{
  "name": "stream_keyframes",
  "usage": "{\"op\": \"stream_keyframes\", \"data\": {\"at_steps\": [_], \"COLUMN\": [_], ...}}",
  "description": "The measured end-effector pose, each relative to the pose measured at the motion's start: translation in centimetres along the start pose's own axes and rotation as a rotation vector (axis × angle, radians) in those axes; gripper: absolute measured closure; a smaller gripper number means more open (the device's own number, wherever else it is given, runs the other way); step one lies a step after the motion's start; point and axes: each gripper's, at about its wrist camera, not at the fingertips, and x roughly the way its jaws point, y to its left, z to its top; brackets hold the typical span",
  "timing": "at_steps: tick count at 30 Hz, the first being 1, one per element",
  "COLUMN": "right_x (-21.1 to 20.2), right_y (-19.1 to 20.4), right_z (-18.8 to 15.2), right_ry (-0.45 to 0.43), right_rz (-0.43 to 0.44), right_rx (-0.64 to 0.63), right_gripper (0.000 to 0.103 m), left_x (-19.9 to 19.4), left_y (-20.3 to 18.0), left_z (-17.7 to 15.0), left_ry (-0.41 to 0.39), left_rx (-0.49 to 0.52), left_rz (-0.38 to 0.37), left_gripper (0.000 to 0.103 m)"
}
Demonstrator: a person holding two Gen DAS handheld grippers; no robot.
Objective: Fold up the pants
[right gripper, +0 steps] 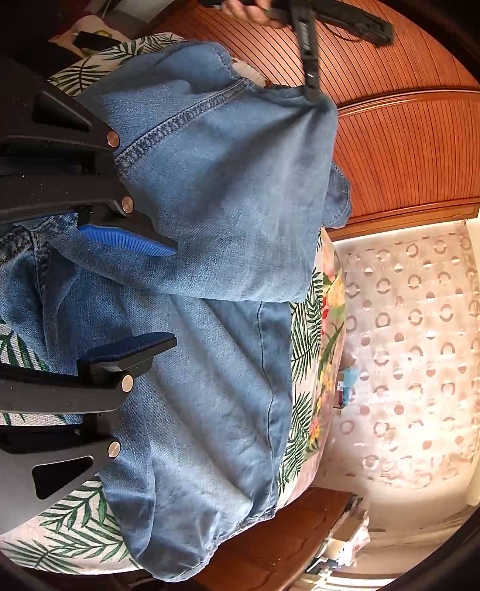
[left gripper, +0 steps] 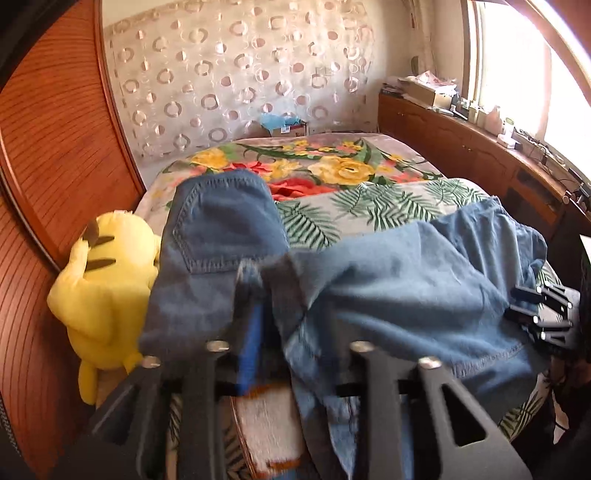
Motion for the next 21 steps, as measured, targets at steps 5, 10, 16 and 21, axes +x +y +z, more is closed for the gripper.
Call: {"op": "stream_keyframes", "data": {"at_steps": [5, 10, 16, 21], "right_x": [-0.7, -0.5, -0.5, -0.5], "right_y": [0.7, 0.7, 0.6, 0.6], "right_z": [-0.3, -0.3, -0.3, -0.3], "right_ry": [-0.004, -0.002, -0.002, -0.001], "right_rz": [-0.008, -0.009, -0.009, -0.006], "right_rx": [-0.003, 0.003, 0.005, 0.009], "right_gripper": [0.058, 0.058, 0.058, 0.058], "left_x": [-0.9, -0.3, 1.4, 0.0], "left_y": [-1.3, -3.2, -3.5, -4.0], "left_z": [-3.4, -5.9, -7.0, -7.4], "left_ry": [0.004, 0.034, 0.097, 0.067], "left_rx": [-0.020, 0.005, -0.015, -0.006], "left_rz": [-0.055, -0.077, -0.067, -0.125], "left_gripper": [0.055, 0.063, 0.063, 0.085]}}
